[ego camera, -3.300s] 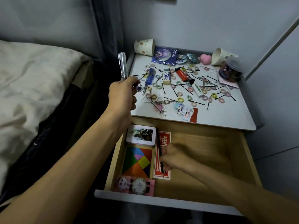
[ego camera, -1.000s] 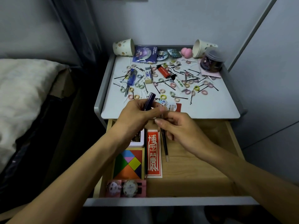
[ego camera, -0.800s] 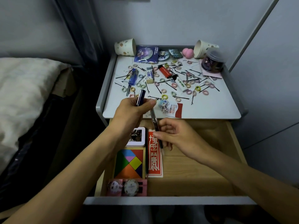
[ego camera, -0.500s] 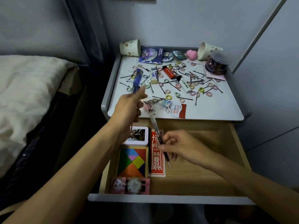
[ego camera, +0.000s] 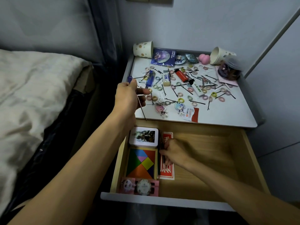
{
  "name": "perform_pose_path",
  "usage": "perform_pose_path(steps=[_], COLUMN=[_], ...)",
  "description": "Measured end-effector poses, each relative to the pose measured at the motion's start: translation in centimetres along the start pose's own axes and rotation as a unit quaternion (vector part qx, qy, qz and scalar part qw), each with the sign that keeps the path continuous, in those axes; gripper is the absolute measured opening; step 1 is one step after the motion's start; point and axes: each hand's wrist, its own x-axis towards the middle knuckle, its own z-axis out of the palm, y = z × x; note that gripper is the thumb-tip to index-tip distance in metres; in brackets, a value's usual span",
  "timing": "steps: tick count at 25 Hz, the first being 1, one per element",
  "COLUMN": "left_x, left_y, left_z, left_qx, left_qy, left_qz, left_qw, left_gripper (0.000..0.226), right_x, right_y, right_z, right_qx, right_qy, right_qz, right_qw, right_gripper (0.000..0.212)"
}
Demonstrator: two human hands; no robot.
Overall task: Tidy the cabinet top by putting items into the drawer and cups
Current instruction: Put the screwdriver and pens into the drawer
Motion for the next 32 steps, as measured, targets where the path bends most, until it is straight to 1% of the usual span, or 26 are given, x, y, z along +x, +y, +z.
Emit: perform_pose_path(steps=[2,4,8,12,15,17,19,21,23,24,26,30,32], left_x=[0.0,-0.2,-0.4,-0.3,-0.2,-0.1,-0.4,-1.1,-1.6,-1.9,-2.4,-2.8,-2.8], left_y=[0.1,0.1,0.0,-0.3,-0.3,-0.2,-0.3,-1.0,-1.9,-2.4,-3.1,-3.5,-3.7], left_z=[0.0,0.2,0.4,0.3,0.6,0.8,1.4,2.2,2.6,2.6,2.6,2.2,1.9], left_qx=[0.024,0.05,0.086,0.117,0.119,0.114,0.125,0.149,0.178,0.191,0.205,0.213,0.253], left_qy=[0.001,-0.002,0.002,0.001,-0.028,-0.064,-0.116,-0.159,-0.197,-0.219,-0.249,-0.246,-0.252], left_qz=[-0.001,-0.003,-0.004,0.012,0.008,-0.002,-0.017,-0.033,-0.053,-0.061,-0.074,-0.094,-0.094], left_qw=[1.0,0.999,0.996,0.993,0.992,0.991,0.985,0.975,0.963,0.955,0.944,0.941,0.929], left_gripper=[0.028,0.023,0.018,0.016,0.017,0.016,0.015,0.016,0.02,0.019,0.017,0.017,0.018], right_x=[0.7,1.2,1.9,1.2,-1.3,-3.7,-6.1,-7.3,-7.4,-7.4,-7.4,-7.5,-7.5], right_y=[0.2,0.6,1.0,0.4,-0.1,-1.2,-2.7,-3.7,-4.4,-4.6,-4.5,-3.9,-3.7], right_z=[0.4,0.7,0.8,0.1,-1.7,-3.9,-6.6,-8.9,-9.7,-9.6,-9.0,-8.1,-7.9], right_qx=[-0.045,-0.063,-0.067,-0.05,-0.076,-0.075,-0.001,0.112,0.204,0.229,0.257,0.282,0.283], right_qy=[0.028,0.041,0.053,0.039,0.043,0.055,0.092,0.133,0.114,0.098,0.073,0.031,0.012], right_qz=[-0.016,-0.022,-0.023,-0.031,-0.074,-0.121,-0.169,-0.192,-0.186,-0.18,-0.172,-0.156,-0.147], right_qw=[0.998,0.997,0.996,0.997,0.993,0.988,0.981,0.966,0.954,0.952,0.948,0.946,0.948], right_gripper=[0.015,0.019,0.018,0.02,0.013,0.01,0.009,0.012,0.015,0.016,0.019,0.022,0.02])
